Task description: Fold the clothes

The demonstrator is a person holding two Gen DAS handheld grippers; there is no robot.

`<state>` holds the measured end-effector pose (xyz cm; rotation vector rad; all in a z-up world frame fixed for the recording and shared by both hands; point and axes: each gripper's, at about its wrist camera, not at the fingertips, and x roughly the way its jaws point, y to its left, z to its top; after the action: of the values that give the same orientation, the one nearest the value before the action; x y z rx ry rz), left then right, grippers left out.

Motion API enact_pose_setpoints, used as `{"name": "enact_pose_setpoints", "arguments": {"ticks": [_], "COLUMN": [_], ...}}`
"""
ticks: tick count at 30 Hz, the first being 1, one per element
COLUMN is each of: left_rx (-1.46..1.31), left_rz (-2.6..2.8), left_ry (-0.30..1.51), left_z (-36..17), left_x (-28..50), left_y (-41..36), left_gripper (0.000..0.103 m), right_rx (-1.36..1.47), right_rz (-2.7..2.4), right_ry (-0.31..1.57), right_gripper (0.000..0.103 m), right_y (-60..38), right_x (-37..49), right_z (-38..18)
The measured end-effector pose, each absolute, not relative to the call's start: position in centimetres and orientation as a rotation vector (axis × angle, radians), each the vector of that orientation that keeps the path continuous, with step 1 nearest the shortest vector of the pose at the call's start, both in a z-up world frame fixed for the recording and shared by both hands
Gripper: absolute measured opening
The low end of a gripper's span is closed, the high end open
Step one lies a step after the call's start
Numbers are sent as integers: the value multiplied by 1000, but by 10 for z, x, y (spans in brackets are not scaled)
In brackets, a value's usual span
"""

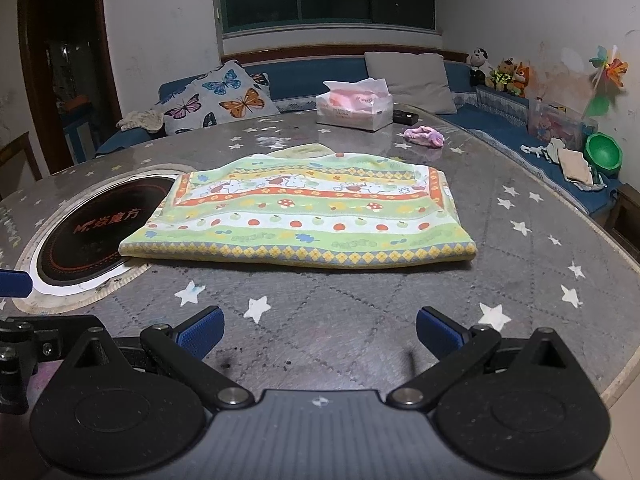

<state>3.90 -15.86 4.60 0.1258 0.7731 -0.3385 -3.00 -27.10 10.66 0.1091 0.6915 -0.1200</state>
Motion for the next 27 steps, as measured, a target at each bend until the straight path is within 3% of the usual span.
{"name": "enact_pose_setpoints", "arguments": {"ticks": [27], "left_rx": [150], "left_rz": [-363], "left_ry": [825], "left_z": [35], "left_x": [65], "left_y": [-176], "left_gripper": [103], "right_rx": [113], "right_rz": [-124], "right_ry": [713], "right_gripper": [103], "right_y": [-280], "right_x": [-7], "right_z": [101]}}
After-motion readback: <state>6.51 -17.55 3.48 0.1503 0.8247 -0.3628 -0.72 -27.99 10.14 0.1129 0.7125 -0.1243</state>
